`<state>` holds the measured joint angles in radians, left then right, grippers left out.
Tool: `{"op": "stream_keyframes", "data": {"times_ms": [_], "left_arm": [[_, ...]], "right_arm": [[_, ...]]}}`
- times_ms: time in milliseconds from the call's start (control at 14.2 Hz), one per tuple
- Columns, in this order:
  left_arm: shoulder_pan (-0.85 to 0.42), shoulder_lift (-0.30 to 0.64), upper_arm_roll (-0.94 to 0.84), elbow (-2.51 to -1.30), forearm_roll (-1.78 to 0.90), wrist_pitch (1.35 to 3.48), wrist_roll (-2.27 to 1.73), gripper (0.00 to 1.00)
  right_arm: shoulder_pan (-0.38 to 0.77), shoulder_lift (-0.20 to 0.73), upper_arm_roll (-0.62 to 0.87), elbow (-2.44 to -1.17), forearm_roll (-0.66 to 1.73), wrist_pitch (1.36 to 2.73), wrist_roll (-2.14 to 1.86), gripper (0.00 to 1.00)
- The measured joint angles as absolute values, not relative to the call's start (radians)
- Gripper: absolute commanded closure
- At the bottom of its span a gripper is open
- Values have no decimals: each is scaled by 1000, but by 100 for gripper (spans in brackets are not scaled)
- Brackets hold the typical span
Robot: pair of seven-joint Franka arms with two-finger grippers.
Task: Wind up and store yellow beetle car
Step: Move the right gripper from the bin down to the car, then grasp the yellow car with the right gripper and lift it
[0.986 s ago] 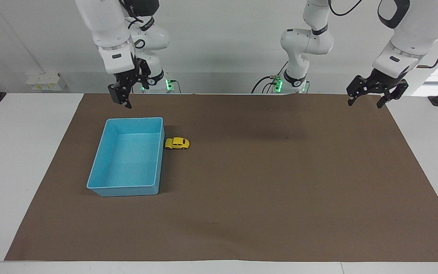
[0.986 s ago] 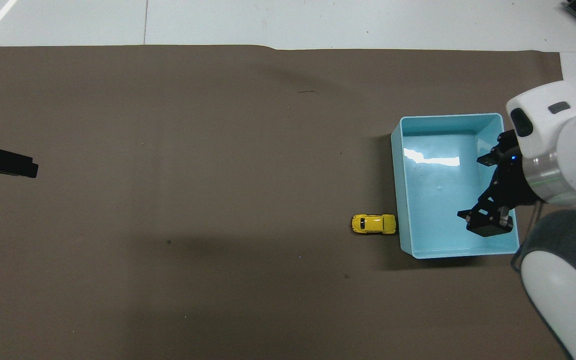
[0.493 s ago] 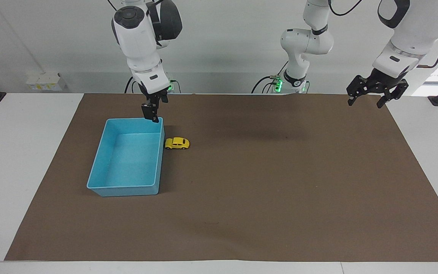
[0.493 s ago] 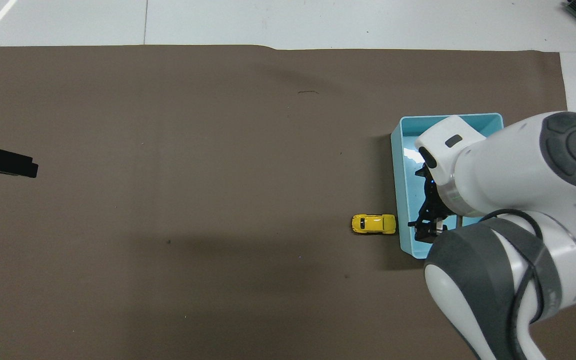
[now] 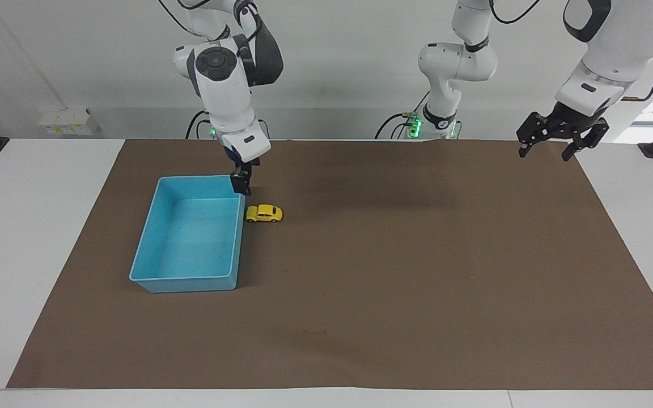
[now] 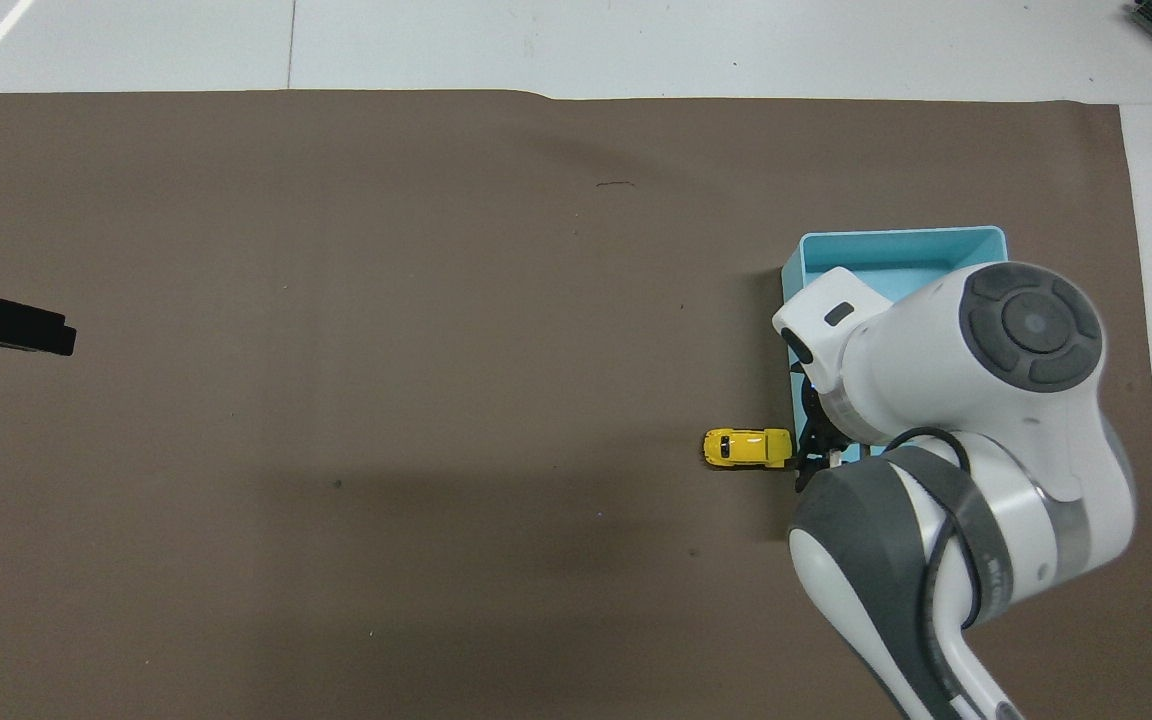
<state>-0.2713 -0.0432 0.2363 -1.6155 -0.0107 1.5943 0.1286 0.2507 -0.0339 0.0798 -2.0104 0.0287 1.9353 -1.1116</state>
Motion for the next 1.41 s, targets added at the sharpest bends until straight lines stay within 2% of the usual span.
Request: {"op": "stream_keyframes", "data": {"times_ms": [634, 1056, 1127, 1338, 1408], "left_arm": [[-271, -43, 236, -1616, -11, 1594, 128, 0], [-271, -43, 236, -1616, -11, 1594, 128, 0], [-271, -43, 236, -1616, -11, 1594, 128, 0], [-271, -43, 236, -1616, -11, 1594, 128, 0], [-271, -43, 236, -1616, -11, 1594, 128, 0]], "right_arm": [[290, -32, 80, -2236, 12, 2180, -1112, 0], [294, 1, 80, -2308, -24, 2311, -1112, 0], [294, 10, 80, -2322, -28, 2338, -1112, 3], [294, 45, 76, -2343, -34, 2398, -1112, 27], [294, 57, 76, -2345, -34, 2417, -1112, 54]]}}
